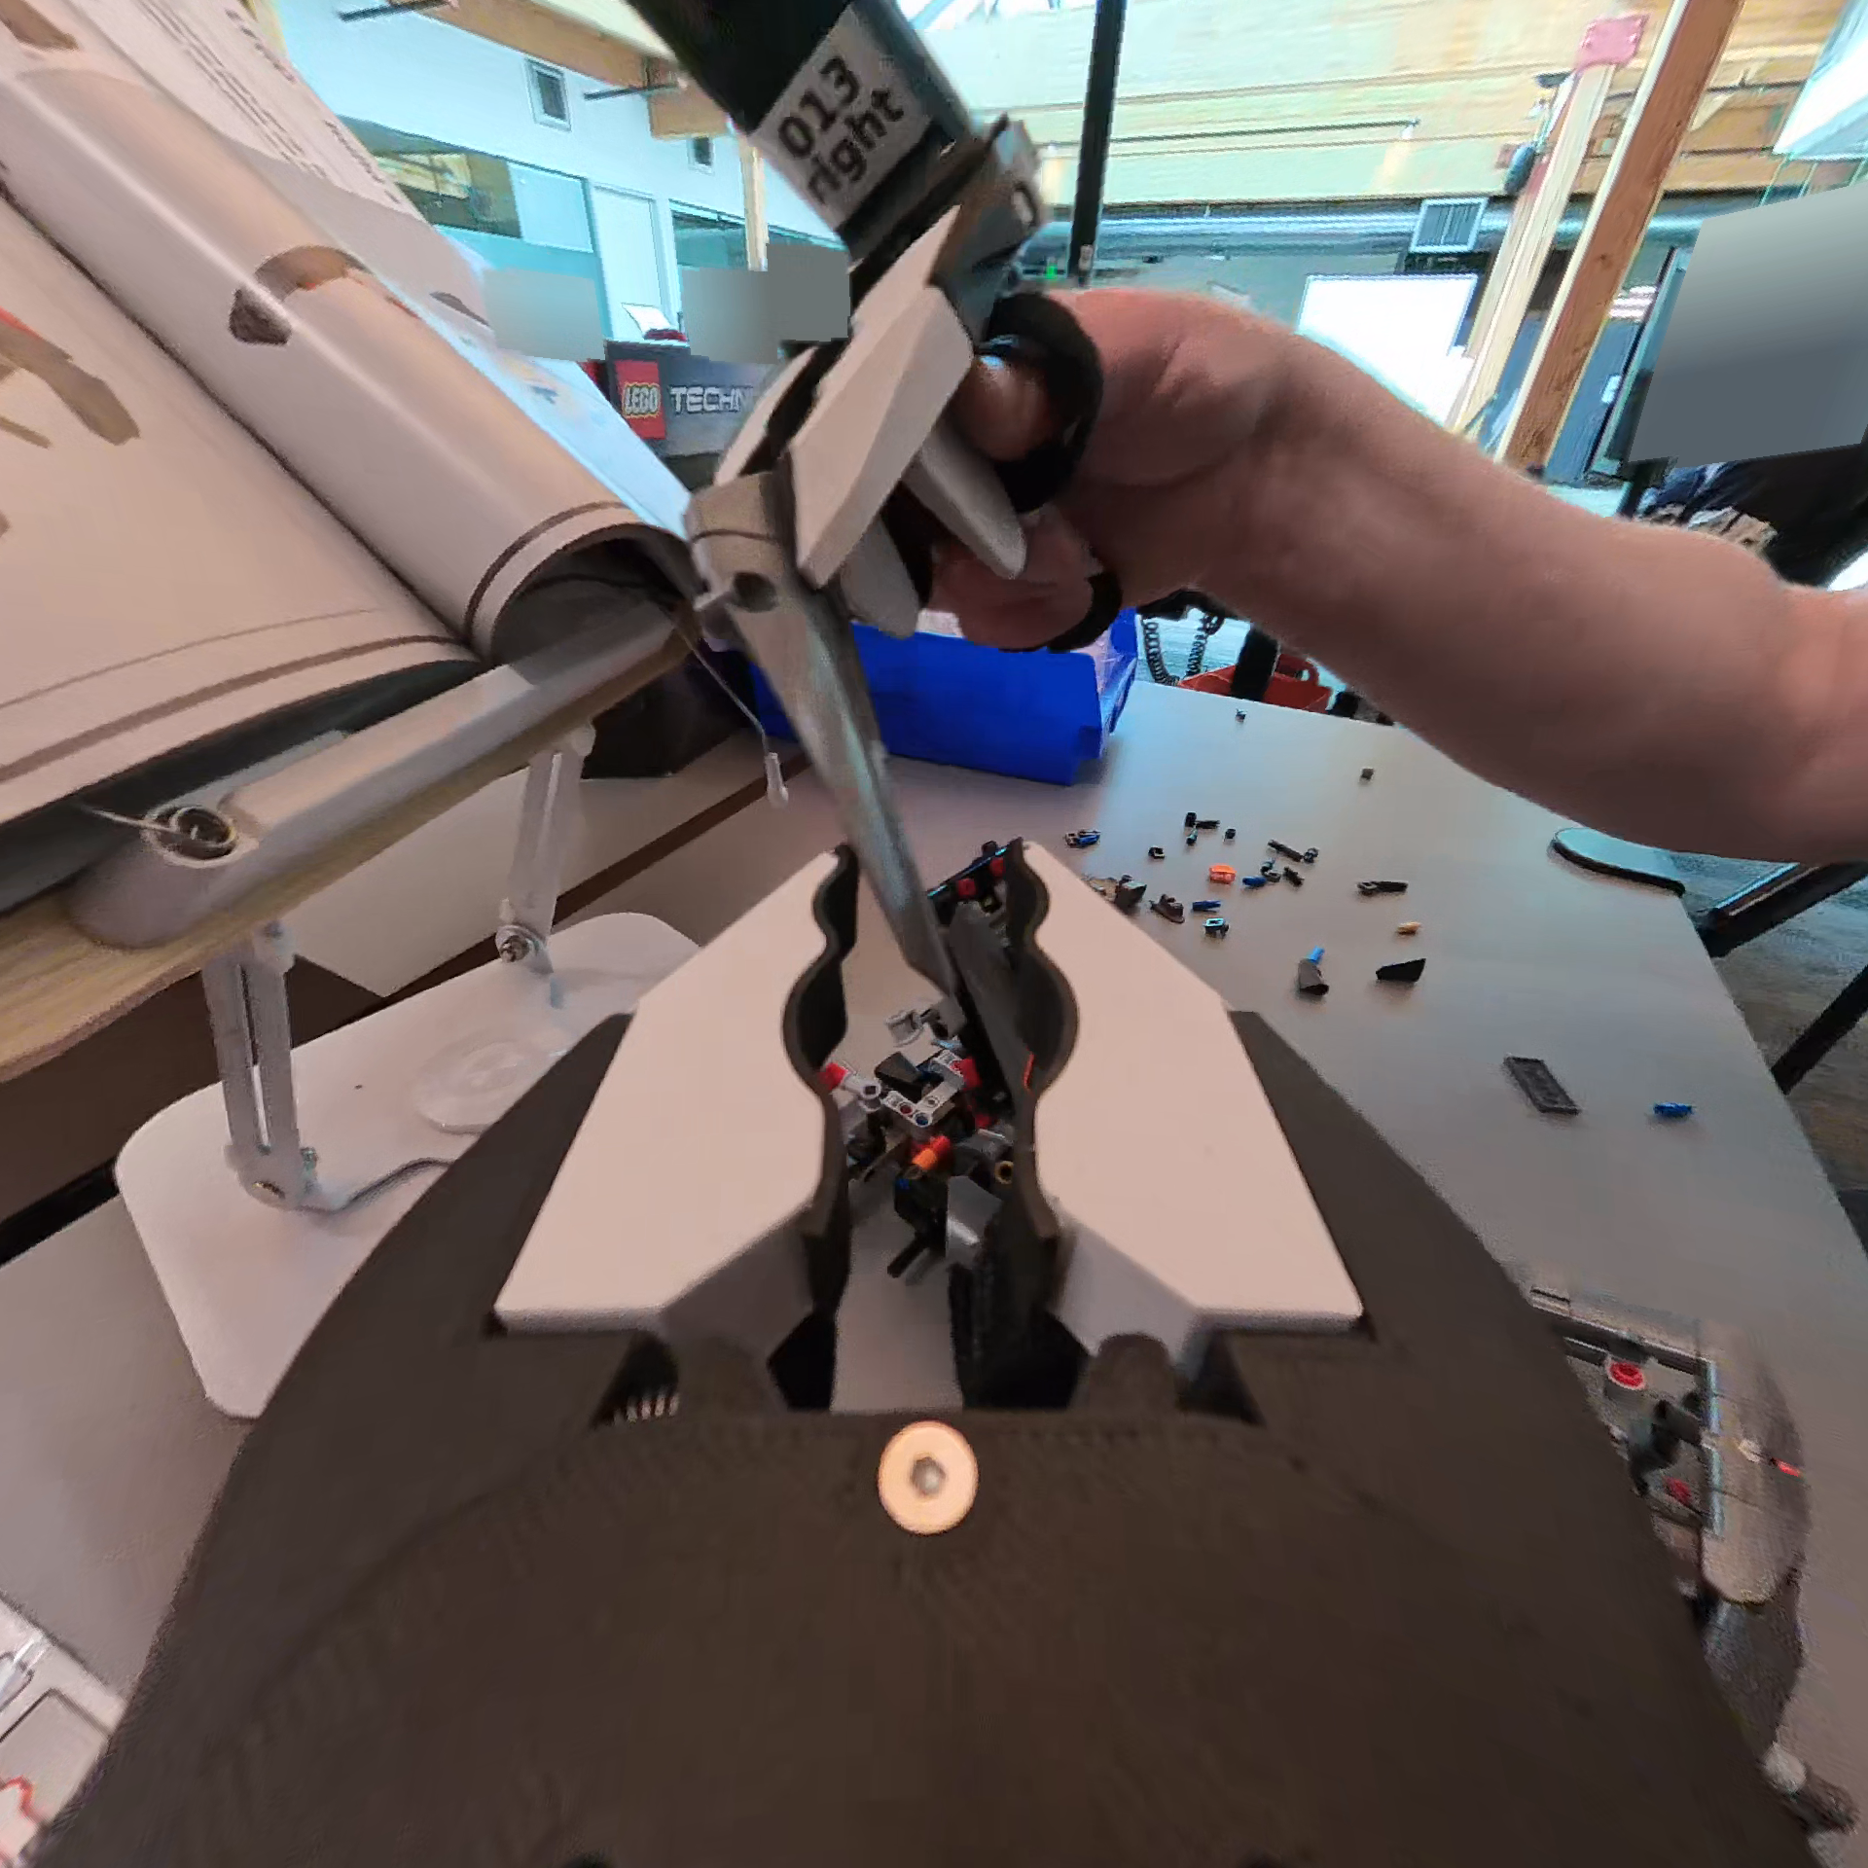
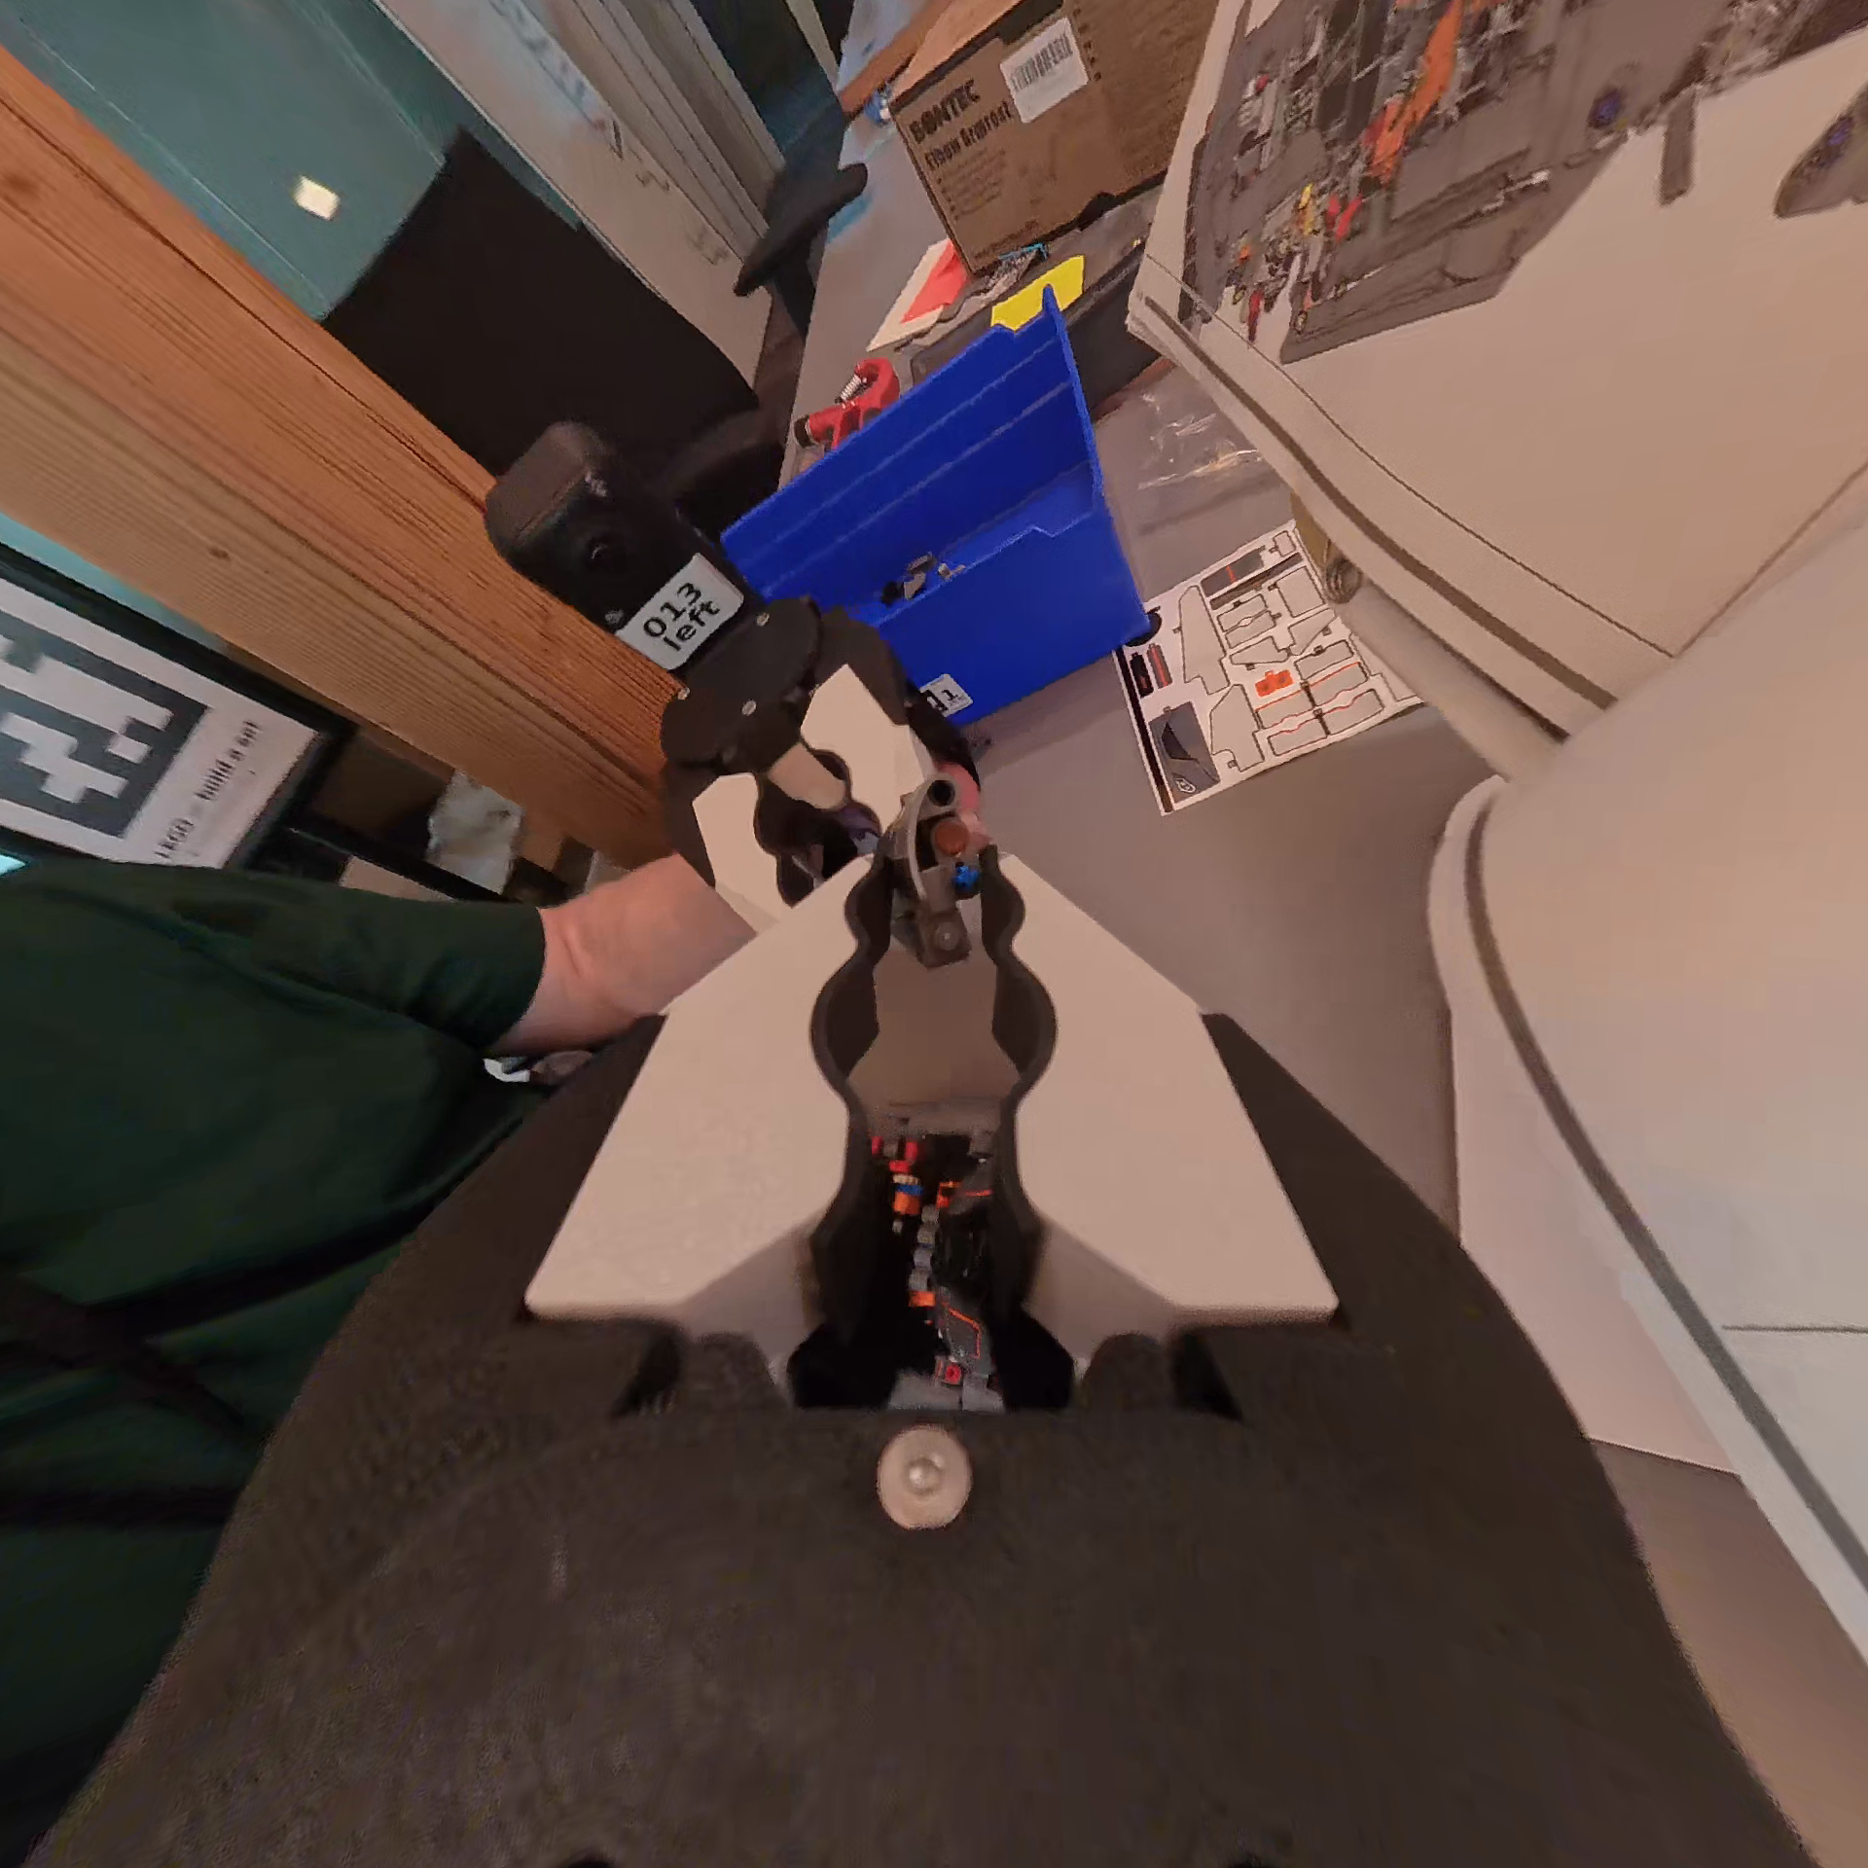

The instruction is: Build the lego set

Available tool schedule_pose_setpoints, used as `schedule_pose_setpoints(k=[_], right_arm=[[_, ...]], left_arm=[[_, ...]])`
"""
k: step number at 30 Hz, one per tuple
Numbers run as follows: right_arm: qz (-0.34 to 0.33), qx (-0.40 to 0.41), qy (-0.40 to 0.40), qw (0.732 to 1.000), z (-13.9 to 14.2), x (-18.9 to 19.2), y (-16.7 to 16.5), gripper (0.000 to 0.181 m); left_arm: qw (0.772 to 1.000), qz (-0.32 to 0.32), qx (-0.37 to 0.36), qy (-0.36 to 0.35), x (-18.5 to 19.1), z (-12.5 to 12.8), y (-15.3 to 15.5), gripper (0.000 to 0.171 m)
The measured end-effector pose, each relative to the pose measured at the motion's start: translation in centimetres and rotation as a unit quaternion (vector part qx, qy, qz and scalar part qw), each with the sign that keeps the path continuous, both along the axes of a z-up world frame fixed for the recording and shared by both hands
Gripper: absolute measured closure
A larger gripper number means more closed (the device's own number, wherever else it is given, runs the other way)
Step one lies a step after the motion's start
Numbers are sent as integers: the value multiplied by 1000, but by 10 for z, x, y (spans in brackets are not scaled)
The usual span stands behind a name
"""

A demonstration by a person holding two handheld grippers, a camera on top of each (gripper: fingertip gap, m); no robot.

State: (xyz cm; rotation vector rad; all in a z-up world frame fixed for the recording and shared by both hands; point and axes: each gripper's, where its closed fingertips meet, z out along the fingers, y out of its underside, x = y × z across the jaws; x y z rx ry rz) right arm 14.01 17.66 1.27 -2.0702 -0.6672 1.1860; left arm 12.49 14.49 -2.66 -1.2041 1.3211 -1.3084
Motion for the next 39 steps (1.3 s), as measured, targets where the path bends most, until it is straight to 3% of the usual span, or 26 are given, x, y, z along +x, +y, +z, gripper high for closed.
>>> schedule_pose_setpoints(k=[3,12,17,23,28,33,37,39], right_arm=[[5,-15,18,1000,-3,1,1,166],[17,6,0,1000,-3,-3,1,165],[13,55,-49,997,-1,0,5,155],[33,45,-45,997,-4,-1,2,166],[17,7,-6,1000,-5,4,8,167],[-1,-29,15,999,-10,10,15,167],[-5,-51,21,998,-16,11,17,167],[-3,-56,25,998,-16,9,17,167]], left_arm=[[999,-19,-34,5,3,-3,-4,160],[978,-69,-196,-21,-3,-1,5,171],[967,-76,-241,-39,-3,1,8,171],[965,-87,-245,-34,0,-1,5,171],[979,-37,-195,-49,1,2,13,160],[996,78,-29,-32,0,6,23,132],[985,150,84,18,7,1,24,131],[972,191,123,54,10,-8,30,142]])
